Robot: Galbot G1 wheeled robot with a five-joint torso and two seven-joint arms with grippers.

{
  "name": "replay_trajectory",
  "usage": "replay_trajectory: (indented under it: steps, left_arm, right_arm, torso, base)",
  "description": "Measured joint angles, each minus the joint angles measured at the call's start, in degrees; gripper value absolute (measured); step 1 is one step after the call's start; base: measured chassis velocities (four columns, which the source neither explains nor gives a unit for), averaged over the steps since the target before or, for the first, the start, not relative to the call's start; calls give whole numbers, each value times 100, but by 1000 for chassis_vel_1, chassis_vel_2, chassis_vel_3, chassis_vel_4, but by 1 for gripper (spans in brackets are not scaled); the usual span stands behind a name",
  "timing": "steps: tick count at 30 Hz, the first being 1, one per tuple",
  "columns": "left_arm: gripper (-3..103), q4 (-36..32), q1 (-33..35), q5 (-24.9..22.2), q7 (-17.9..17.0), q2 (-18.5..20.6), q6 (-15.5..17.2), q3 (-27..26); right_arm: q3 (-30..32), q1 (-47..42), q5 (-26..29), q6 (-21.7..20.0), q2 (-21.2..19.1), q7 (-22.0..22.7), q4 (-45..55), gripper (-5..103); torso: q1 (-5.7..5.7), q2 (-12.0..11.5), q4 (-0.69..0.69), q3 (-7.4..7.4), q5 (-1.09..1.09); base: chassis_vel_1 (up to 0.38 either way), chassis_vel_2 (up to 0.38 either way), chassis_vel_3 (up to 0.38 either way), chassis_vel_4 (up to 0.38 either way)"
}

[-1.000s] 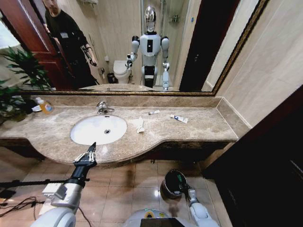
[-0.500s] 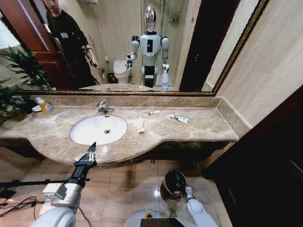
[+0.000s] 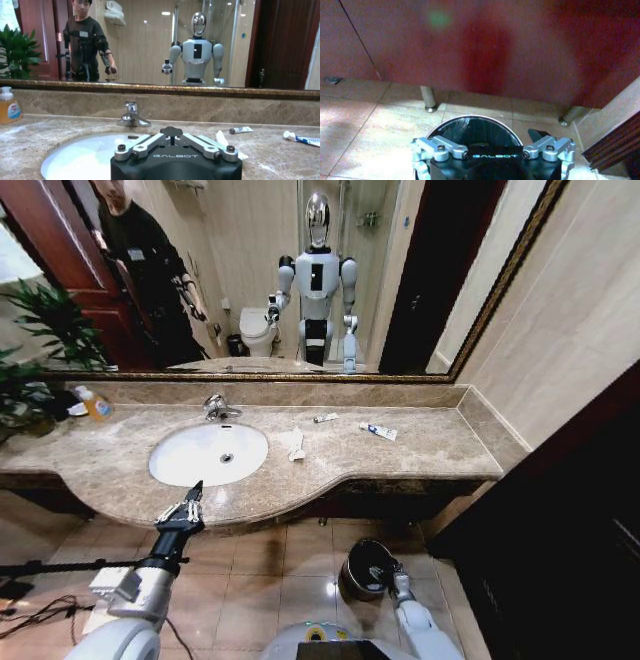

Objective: Pick up the trash from the sink and place it in the trash bin.

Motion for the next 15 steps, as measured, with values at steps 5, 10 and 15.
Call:
replay_trajectory:
  steps: [5,10,15]
  left_arm:
    - [0,0,0,0,0,0,0,0]
    - [0,0,0,0,0,0,0,0]
    - [0,0,0,0,0,0,0,0]
  right_arm:
    - [17,-99,27,-41,-27,20,164,100]
    - [17,-160,28,-62,-28,20,236,100]
    - [30,-316,55,-120,-30,50,505,100]
  torso:
    - [0,0,0,0,0]
    - [0,0,0,0,0]
    - [0,0,0,0,1]
  base:
    - [0,0,0,0]
    - [0,0,0,0]
    - [0,0,0,0]
